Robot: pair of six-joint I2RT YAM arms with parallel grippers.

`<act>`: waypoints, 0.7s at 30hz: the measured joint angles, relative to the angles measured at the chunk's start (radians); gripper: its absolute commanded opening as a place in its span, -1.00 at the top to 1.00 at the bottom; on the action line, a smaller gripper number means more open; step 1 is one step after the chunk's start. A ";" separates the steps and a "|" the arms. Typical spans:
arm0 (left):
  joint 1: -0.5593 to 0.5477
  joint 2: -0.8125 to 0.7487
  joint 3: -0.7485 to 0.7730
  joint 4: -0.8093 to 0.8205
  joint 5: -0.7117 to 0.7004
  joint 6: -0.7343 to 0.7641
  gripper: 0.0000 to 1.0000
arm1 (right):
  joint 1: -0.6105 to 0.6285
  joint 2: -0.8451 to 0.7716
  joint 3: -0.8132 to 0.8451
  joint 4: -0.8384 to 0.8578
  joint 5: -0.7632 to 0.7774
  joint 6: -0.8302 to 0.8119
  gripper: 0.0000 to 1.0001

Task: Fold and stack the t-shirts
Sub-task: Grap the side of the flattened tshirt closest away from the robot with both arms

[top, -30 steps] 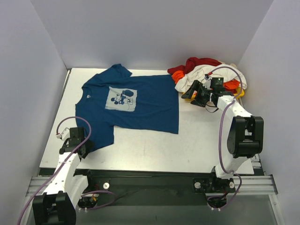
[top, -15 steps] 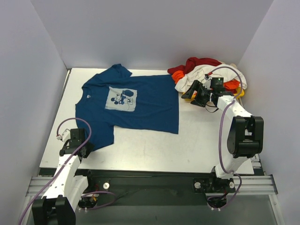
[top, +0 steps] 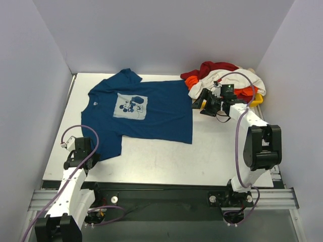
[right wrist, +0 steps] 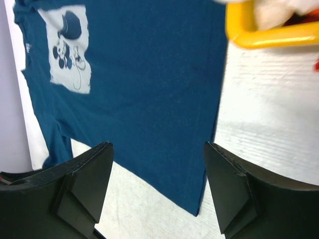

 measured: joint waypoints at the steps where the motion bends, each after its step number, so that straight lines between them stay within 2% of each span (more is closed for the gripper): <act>1: 0.000 -0.009 0.000 0.007 0.000 0.011 1.00 | 0.015 -0.005 -0.009 0.000 0.007 0.000 -0.47; 15: -0.007 -0.143 -0.029 0.132 0.040 0.105 1.00 | 0.282 -0.200 -0.176 -0.132 0.303 -0.019 -0.41; 21: -0.035 -0.199 -0.038 0.149 0.039 0.124 1.00 | 0.349 -0.203 -0.219 -0.161 0.413 -0.011 -0.32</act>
